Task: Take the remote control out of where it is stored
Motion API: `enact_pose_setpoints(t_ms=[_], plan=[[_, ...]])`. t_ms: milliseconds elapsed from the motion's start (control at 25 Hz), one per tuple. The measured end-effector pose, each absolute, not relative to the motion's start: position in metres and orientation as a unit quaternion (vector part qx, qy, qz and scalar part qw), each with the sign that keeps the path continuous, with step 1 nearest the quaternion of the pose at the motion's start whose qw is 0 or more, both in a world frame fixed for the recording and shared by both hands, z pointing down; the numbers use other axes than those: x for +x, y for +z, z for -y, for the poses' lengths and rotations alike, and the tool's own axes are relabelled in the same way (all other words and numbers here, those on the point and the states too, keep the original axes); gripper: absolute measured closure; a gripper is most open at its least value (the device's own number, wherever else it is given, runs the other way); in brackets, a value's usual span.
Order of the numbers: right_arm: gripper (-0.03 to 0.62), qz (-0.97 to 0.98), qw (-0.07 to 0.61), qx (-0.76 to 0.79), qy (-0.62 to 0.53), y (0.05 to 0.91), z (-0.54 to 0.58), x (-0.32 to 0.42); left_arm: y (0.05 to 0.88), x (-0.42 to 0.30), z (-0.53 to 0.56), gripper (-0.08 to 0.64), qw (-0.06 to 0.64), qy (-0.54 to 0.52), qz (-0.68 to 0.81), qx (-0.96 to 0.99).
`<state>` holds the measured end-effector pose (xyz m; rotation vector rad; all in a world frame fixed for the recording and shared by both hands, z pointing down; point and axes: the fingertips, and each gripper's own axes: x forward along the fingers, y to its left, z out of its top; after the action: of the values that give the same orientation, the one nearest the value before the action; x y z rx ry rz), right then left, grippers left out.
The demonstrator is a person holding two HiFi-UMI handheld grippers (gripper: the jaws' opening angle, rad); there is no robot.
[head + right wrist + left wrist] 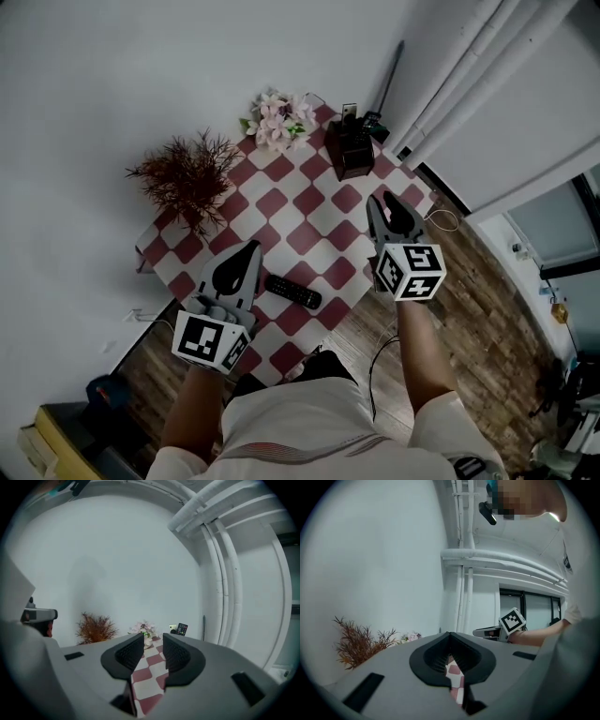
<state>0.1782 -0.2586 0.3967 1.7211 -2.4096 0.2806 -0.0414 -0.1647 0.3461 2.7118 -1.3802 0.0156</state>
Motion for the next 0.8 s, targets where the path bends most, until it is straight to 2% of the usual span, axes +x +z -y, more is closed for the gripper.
enact_pose_setpoints(t_ms=[360, 800], plan=[[0.393, 0.785, 0.055, 0.599, 0.146, 0.442, 0.394, 0.231, 0.383, 0.012, 0.237, 0.552, 0.057, 0.023, 0.447, 0.892], [0.354, 0.782, 0.082, 0.583, 0.207, 0.510, 0.509, 0.233, 0.418, 0.035, 0.295, 0.552, 0.076, 0.024, 0.460, 0.884]])
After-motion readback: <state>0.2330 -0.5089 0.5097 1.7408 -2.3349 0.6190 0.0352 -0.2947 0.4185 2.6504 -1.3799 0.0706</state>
